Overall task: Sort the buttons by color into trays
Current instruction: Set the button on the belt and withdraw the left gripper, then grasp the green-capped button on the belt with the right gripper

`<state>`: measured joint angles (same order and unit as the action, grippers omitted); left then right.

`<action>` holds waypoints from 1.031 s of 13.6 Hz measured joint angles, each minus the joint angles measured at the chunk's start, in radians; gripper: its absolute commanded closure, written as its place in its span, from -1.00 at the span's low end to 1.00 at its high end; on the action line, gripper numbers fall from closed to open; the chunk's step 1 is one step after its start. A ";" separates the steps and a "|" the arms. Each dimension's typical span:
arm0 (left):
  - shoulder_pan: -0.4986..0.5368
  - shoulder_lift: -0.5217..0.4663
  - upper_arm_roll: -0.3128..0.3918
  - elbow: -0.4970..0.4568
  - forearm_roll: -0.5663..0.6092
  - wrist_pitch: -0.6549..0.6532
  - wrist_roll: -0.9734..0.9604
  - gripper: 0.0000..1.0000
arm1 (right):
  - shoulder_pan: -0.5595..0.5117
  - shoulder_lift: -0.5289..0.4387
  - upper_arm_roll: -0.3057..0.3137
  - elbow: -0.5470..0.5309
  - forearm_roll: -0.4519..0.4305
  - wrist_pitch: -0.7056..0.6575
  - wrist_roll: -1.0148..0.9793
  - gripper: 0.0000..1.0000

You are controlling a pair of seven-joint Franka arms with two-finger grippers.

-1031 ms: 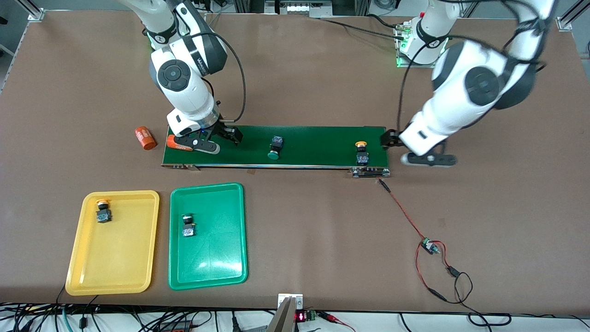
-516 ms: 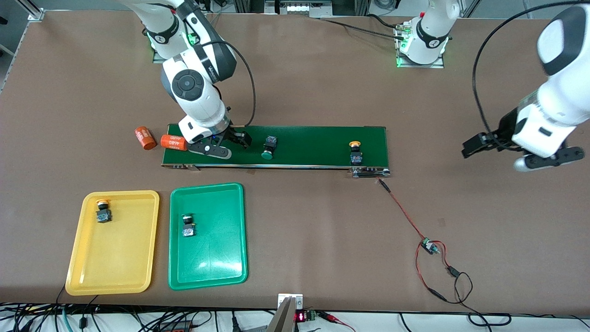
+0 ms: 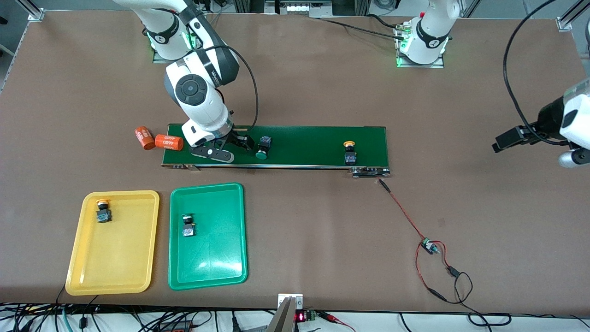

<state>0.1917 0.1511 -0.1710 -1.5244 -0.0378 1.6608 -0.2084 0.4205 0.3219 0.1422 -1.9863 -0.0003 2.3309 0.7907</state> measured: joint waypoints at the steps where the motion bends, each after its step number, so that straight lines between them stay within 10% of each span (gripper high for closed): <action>1: -0.010 0.003 0.032 0.000 0.000 0.000 0.035 -1.00 | 0.001 0.001 0.000 0.000 0.000 0.000 0.003 -1.00; 5: -0.132 0.004 0.168 0.005 0.000 0.000 0.083 -1.00 | 0.021 0.023 0.001 0.014 -0.001 0.000 0.040 -1.00; 14: -0.152 0.004 0.192 0.006 -0.001 0.000 0.105 -1.00 | 0.047 0.088 0.000 0.053 -0.013 0.000 0.068 -1.00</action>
<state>0.0397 0.1547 0.0210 -1.5182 -0.0386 1.6609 -0.1034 0.4677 0.4103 0.1423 -1.9333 -0.0132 2.3312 0.8592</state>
